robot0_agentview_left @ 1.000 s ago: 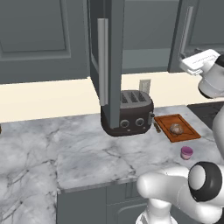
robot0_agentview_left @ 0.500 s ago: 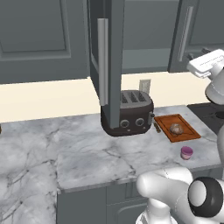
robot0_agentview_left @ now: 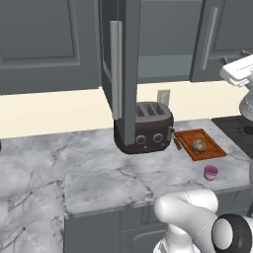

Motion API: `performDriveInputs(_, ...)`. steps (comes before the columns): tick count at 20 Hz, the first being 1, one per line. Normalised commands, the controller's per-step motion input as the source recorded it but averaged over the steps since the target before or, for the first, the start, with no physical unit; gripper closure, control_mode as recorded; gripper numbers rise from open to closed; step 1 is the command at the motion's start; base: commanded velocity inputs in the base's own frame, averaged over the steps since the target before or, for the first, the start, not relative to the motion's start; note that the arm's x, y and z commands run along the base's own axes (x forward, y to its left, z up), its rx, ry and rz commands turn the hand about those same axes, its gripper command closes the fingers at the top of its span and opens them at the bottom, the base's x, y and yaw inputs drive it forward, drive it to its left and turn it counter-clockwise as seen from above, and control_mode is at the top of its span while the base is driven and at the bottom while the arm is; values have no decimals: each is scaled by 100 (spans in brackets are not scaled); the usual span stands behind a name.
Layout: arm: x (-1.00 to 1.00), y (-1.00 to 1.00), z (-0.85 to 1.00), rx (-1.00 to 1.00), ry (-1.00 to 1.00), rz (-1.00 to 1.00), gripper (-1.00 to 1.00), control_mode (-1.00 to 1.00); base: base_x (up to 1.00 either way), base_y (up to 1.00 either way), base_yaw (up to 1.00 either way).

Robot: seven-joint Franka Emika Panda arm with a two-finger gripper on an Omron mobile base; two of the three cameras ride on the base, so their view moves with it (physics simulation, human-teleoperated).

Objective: Pick the bread, place it on the cutting board, pick the jam, place it on the counter, and close the cabinet.

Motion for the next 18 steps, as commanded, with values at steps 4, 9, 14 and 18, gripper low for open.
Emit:
performDriveInputs(4,-44,0,21,0,4,-5,-100,-100,0,0,0)
performDriveInputs(9,-48,0,14,0,8,-5,-100,-100,0,0,0)
performDriveInputs(14,-49,2,14,0,13,-5,-100,-100,0,0,0)
performDriveInputs(18,-49,6,16,0,14,-7,-100,-100,0,0,0)
